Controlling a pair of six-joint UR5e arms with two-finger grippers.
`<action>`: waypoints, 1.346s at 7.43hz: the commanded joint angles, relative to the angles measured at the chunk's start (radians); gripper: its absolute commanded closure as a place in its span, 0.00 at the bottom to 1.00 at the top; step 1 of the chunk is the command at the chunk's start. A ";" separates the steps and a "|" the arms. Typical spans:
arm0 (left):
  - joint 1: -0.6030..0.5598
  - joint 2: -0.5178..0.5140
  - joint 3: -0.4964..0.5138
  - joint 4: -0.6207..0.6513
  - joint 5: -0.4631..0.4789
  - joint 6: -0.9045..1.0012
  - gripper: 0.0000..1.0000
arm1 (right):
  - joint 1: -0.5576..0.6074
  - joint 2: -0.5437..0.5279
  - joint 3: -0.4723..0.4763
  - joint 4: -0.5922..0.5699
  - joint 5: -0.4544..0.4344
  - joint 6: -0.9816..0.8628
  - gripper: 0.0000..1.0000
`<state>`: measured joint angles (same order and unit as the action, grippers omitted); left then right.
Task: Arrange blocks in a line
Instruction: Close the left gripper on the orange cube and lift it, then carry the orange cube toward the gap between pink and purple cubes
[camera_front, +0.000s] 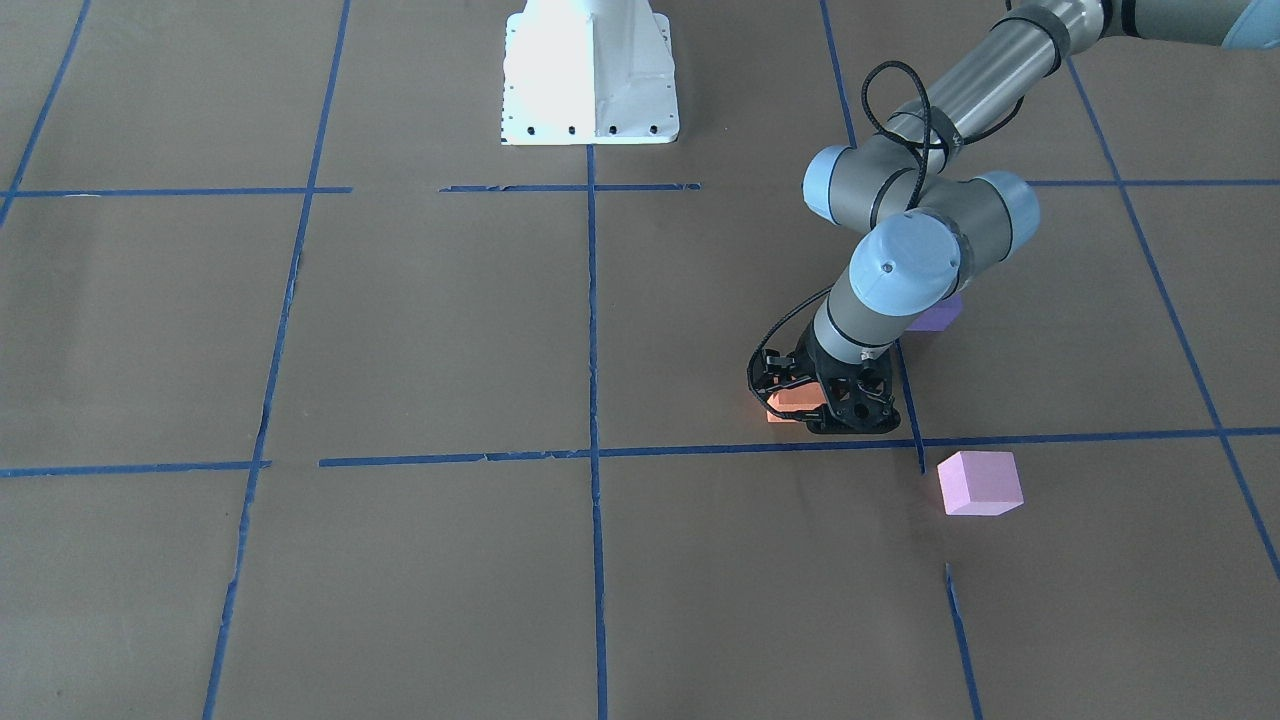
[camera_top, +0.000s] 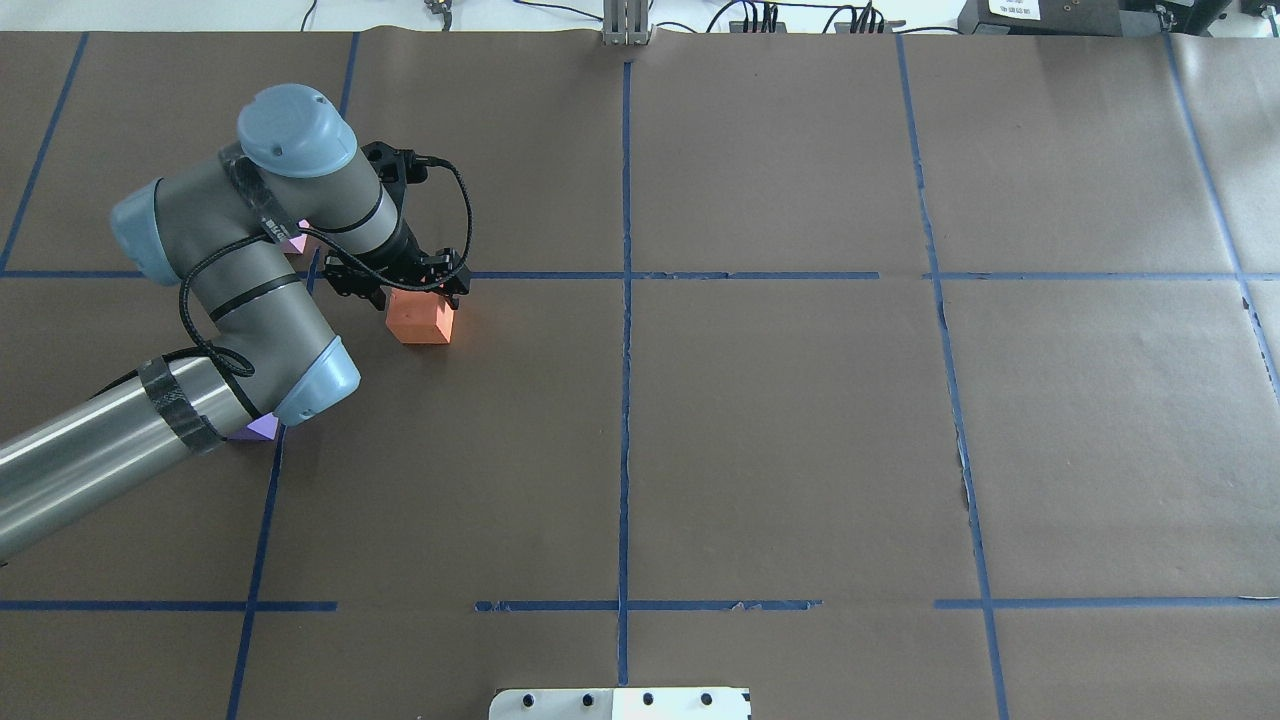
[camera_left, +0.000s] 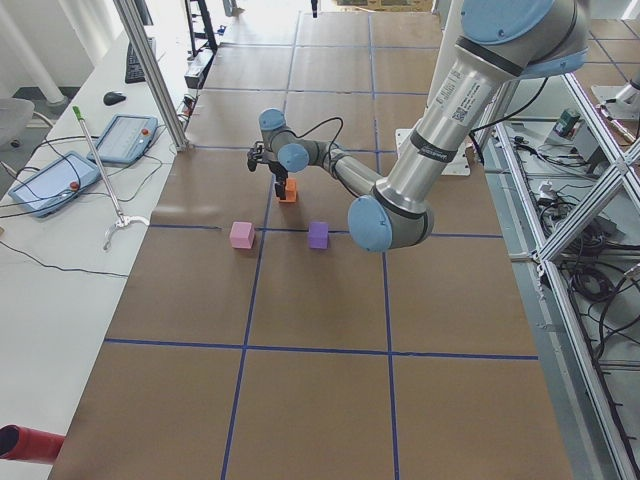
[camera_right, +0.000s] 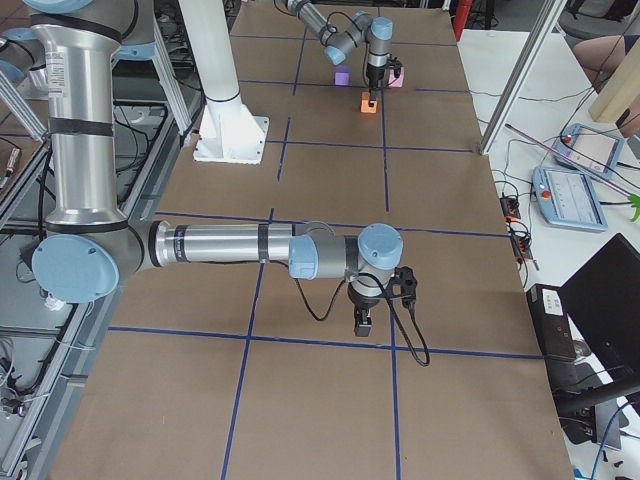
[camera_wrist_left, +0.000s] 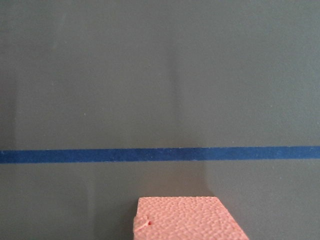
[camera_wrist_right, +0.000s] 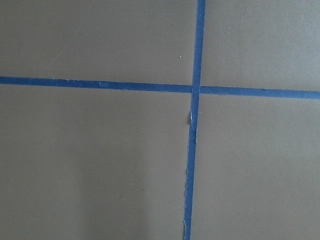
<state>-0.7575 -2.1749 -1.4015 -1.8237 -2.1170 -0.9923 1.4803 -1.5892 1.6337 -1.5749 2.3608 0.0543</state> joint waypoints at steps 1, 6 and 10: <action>0.015 0.001 0.012 -0.029 0.002 -0.019 0.09 | 0.000 0.000 0.000 0.001 0.000 -0.001 0.00; 0.006 0.007 -0.023 -0.026 0.023 -0.032 0.85 | 0.000 0.000 0.000 -0.001 0.000 -0.001 0.00; -0.118 0.108 -0.266 0.095 -0.021 0.006 0.82 | 0.000 0.000 0.000 0.001 0.000 -0.001 0.00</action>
<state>-0.8443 -2.1125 -1.6234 -1.7503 -2.1160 -1.0070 1.4803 -1.5892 1.6337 -1.5747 2.3608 0.0537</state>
